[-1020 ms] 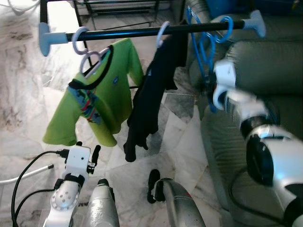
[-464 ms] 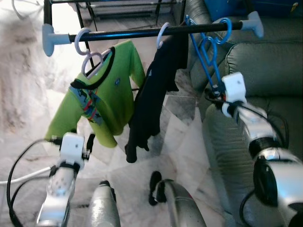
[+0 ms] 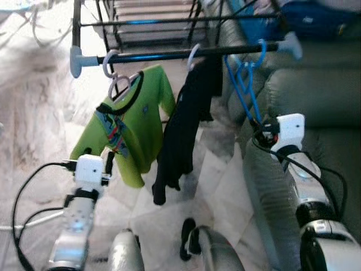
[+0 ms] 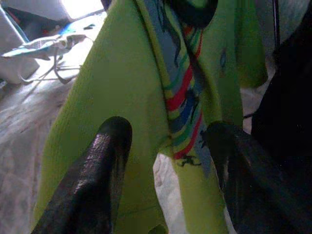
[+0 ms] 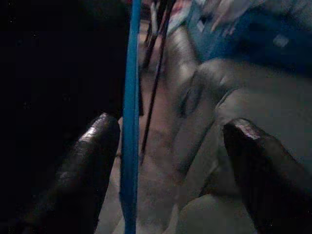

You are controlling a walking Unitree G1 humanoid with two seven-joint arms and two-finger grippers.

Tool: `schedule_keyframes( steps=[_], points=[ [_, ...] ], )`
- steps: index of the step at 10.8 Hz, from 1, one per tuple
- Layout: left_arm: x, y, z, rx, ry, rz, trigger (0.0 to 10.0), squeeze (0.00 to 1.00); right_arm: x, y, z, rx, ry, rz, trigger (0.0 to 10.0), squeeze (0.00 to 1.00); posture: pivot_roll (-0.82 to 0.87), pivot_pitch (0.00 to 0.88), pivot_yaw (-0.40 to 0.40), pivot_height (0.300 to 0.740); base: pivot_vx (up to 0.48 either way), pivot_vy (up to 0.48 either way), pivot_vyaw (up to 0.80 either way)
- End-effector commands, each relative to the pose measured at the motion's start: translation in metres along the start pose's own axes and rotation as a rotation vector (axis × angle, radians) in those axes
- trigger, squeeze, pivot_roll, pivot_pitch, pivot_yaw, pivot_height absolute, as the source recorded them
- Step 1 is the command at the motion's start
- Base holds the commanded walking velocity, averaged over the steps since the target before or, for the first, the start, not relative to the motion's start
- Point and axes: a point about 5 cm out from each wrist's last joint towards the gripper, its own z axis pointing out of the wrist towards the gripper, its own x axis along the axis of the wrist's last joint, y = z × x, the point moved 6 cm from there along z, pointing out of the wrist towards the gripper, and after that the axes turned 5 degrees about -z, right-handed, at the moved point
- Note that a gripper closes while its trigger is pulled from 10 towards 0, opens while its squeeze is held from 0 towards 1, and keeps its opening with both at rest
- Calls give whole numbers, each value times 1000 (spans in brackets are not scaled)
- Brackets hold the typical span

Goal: Hang hanger

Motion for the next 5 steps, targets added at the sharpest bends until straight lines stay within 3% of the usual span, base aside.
schedule_keyframes(
  steps=[1, 3, 5],
  points=[
    [-3, 2, 0, 5, -7, 11, 10000, 0, 8, 4, -1, -33, 37, -9, 10000, 1000, 76, 91, -71, 740, 0, 0, 0],
    [9, 6, 6, 1, 33, 18, 10000, 0, 20, 11, -2, -72, 89, 9, 10000, 1000, 72, 93, -69, 740, 0, 0, 0],
    [10, 3, 12, 21, 38, 9, 10000, 0, 25, 2, -6, -54, 111, 16, 10000, 1000, 59, 97, -72, 740, 0, 0, 0]
  ],
)
